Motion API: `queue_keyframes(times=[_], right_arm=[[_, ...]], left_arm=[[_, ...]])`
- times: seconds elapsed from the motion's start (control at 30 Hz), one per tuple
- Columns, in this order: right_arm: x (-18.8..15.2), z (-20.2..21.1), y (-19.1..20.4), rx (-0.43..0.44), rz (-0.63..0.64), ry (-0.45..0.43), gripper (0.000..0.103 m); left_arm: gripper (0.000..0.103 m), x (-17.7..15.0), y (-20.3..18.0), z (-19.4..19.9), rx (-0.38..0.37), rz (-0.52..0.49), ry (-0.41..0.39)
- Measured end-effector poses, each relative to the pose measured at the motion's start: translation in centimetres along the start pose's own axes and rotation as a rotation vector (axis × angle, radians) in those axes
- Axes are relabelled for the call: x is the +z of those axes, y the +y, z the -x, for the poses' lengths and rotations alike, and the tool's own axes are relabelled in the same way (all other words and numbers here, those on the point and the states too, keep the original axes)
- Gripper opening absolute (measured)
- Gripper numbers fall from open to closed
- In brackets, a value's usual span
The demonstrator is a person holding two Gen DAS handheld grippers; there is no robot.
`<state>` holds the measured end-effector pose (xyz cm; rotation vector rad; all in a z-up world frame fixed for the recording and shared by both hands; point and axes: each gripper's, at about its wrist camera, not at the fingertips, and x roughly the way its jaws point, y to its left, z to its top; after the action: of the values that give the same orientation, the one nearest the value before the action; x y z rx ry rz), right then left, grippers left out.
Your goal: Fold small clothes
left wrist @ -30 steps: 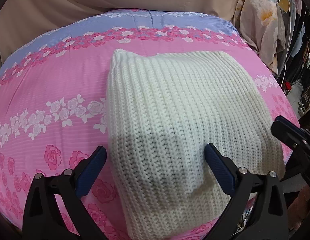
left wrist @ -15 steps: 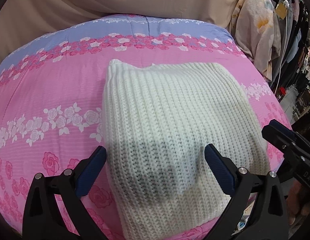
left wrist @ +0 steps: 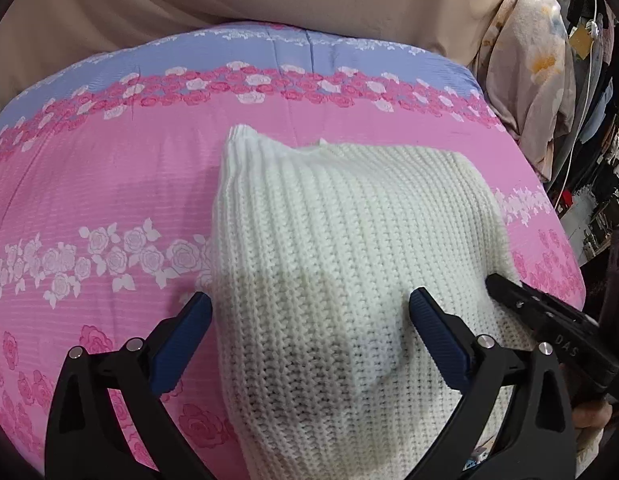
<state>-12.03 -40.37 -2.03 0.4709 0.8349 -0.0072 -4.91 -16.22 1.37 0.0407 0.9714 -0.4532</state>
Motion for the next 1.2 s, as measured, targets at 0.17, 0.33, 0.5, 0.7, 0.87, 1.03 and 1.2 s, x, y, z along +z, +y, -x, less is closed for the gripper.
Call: queue_keyframes(times=[0.17,0.33,0.5,0.7,0.87,1.03,1.2], right_arm=[[0.3,0.5,0.4,-0.033,0.007,-0.008,0.059],[0.2,-1.8,-0.4,0.047,-0.061,0.053,0.069],[0.4,-2.8,-1.0,0.117,-0.091,0.081,0.074],[0.7,-3.3,0.2,0.13,-0.055,0.09,0.061],[0.8,-1.7,1.5,0.108,-0.02,0.05,0.039],[1.3,0.7,3.0,0.111,0.005,-0.018,0.038],[1.3,3.8,5.1,0.072,0.052,-0.109,0.037]], left_arm=[[0.098,0.0,0.3,-0.9,-0.004,0.019,0.007],[0.098,0.6,2.4,-2.0,-0.106,0.118,0.055],[0.098,0.5,3.6,-3.8,-0.207,0.187,0.109],[0.098,0.8,2.3,-3.7,-0.196,0.119,0.091],[0.069,1.4,0.8,-1.8,-0.162,0.0,0.046],[0.05,1.9,-0.2,0.5,-0.169,-0.083,-0.003],[0.047,2.8,-0.9,2.9,-0.191,-0.137,-0.07]])
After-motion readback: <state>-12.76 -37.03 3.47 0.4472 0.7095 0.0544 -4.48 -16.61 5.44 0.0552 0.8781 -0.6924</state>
